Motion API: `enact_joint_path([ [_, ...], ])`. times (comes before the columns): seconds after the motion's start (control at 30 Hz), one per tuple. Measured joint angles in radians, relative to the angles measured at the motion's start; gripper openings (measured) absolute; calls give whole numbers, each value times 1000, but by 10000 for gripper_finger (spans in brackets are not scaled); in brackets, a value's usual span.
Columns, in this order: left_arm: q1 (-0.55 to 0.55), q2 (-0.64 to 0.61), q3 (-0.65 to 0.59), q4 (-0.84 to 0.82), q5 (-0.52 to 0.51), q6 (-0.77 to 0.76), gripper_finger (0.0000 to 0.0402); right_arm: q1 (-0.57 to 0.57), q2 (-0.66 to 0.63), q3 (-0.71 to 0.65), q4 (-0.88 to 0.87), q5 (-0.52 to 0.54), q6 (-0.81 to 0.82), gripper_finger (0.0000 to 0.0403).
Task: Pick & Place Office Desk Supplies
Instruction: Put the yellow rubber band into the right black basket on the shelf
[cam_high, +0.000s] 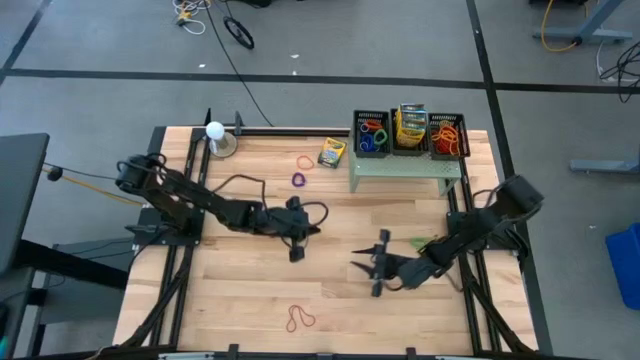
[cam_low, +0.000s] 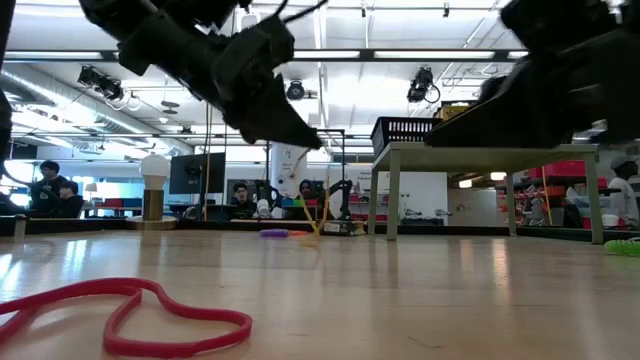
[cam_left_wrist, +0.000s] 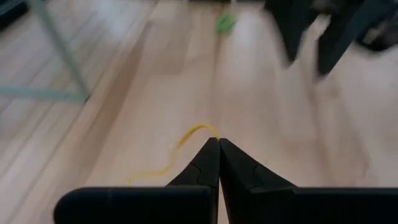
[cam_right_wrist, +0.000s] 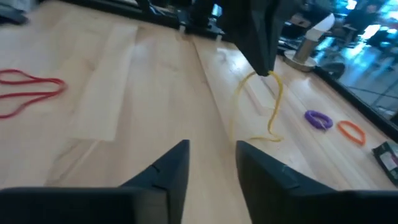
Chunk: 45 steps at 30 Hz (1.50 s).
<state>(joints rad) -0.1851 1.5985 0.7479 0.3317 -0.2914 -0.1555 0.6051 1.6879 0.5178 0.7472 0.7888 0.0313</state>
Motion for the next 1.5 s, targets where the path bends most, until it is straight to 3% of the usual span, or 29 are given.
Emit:
enact_joint_path([
  [0.27, -53, 111, 0, 194, 24, 22, 7, -77, 193, 153, 3, 26, -31, 193],
  [0.6, -57, 143, 0, 252, 109, 57, 7, -152, 224, 191, 23, 28, -91, 197],
  [0.83, -58, 142, 0, 276, 130, 79, 7, -178, 224, 191, 52, -110, -114, 121],
  [1.03, -58, 142, 0, 272, 155, 84, 7, -168, 224, 191, 65, -104, -163, 16],
  [1.27, -58, 117, 0, 250, 83, 56, 52, -96, 190, 190, 19, -8, -176, 6],
  [1.5, -59, 21, -61, 269, 31, 118, 112, -65, -2, 189, -277, 111, -89, 4],
])
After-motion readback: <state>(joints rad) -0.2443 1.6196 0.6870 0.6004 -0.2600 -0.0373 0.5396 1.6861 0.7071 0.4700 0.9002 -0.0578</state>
